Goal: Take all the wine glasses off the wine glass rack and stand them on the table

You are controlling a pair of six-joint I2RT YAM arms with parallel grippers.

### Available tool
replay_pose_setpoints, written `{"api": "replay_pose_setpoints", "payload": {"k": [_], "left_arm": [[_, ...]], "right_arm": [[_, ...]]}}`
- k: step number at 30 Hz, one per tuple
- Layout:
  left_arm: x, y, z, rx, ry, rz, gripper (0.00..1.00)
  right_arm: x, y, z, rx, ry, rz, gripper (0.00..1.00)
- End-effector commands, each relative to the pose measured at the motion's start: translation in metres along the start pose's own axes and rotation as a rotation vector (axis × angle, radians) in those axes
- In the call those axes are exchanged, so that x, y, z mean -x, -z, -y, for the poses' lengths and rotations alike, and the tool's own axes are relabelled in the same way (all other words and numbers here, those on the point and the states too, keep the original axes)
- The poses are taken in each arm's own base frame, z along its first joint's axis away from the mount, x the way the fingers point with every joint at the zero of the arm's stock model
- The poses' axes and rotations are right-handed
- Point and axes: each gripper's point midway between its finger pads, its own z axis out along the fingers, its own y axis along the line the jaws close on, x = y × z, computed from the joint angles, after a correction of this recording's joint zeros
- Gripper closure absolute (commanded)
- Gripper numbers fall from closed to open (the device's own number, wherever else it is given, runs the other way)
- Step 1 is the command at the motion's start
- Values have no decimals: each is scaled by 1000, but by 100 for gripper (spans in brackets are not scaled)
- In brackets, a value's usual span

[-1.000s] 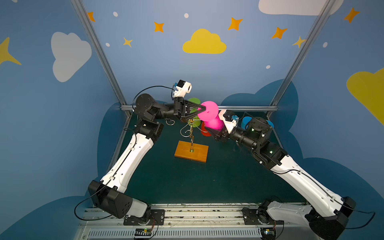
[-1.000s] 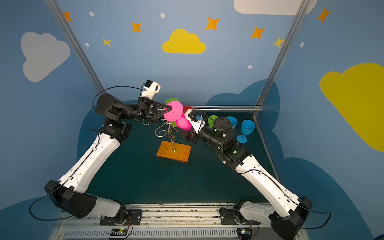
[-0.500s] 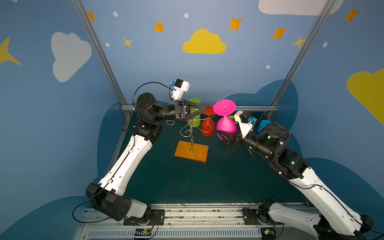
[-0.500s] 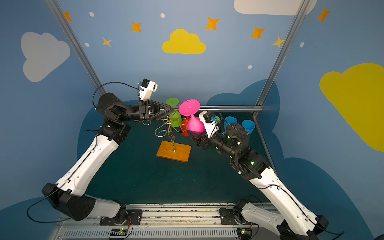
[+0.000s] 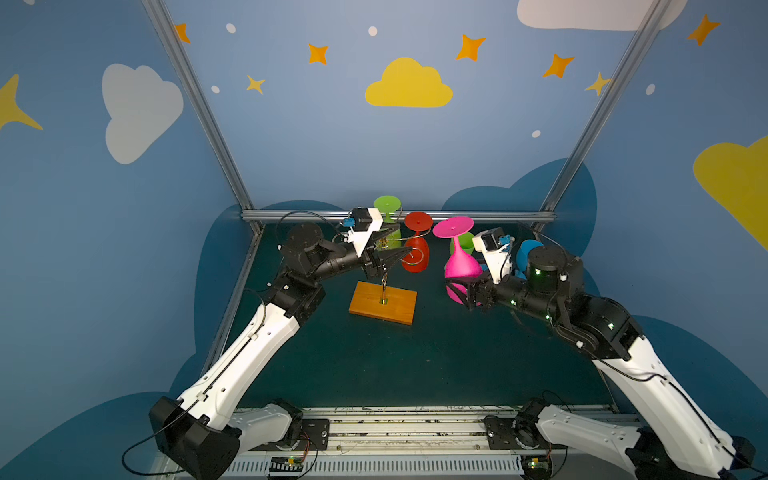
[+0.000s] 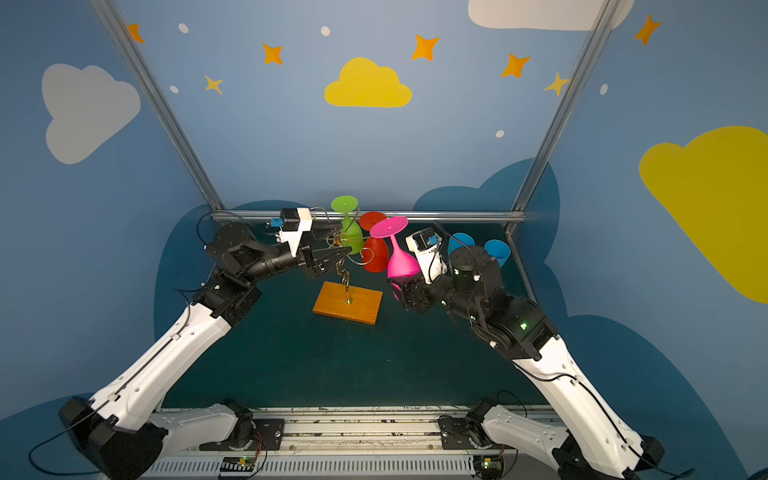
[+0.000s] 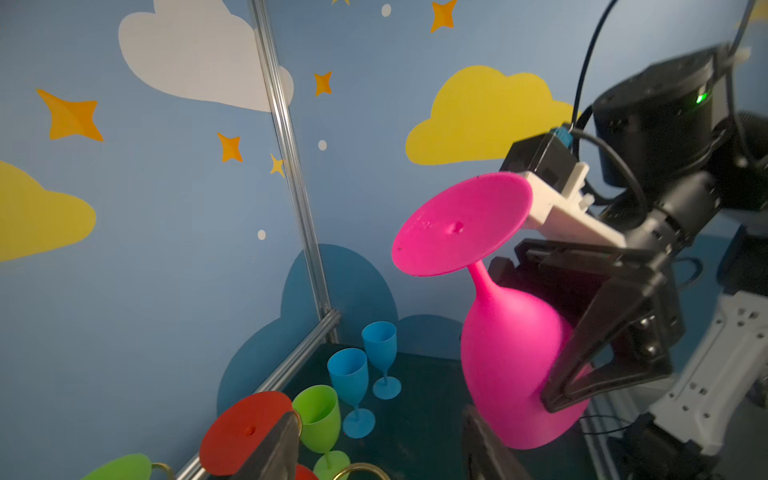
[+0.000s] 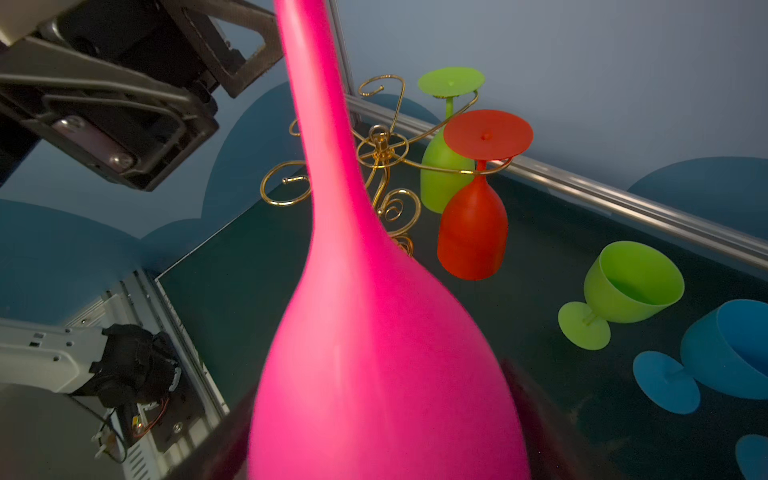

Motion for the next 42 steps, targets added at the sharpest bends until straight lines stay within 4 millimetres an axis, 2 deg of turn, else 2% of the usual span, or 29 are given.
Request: {"api": "replay_pose_setpoints", "payload": {"k": [1, 9, 15, 20, 27, 30, 32, 34, 42], "left_arm": [[21, 2, -3, 50, -256, 53, 40], [24, 0, 6, 38, -311, 67, 41], [13, -2, 7, 38, -329, 33, 46], [10, 1, 8, 45, -325, 27, 55], [10, 7, 5, 86, -316, 24, 80], [11, 10, 3, 107, -312, 22, 93], [12, 13, -3, 152, -288, 24, 97], [14, 16, -11, 203, -260, 26, 97], [-1, 17, -38, 288, -2, -52, 97]], "right_arm": [[-3, -4, -11, 55, -16, -44, 54], [-4, -27, -31, 121, -2, -91, 57], [-4, -39, -49, 159, 19, -113, 58], [-8, -47, -57, 171, 26, -130, 58], [-7, -49, -62, 177, 17, -121, 56], [-4, -46, -62, 179, 6, -101, 48], [-2, -44, -63, 184, -3, -84, 33], [3, -38, -64, 197, -14, -49, 23], [25, 0, -57, 215, -79, 150, 16]]}}
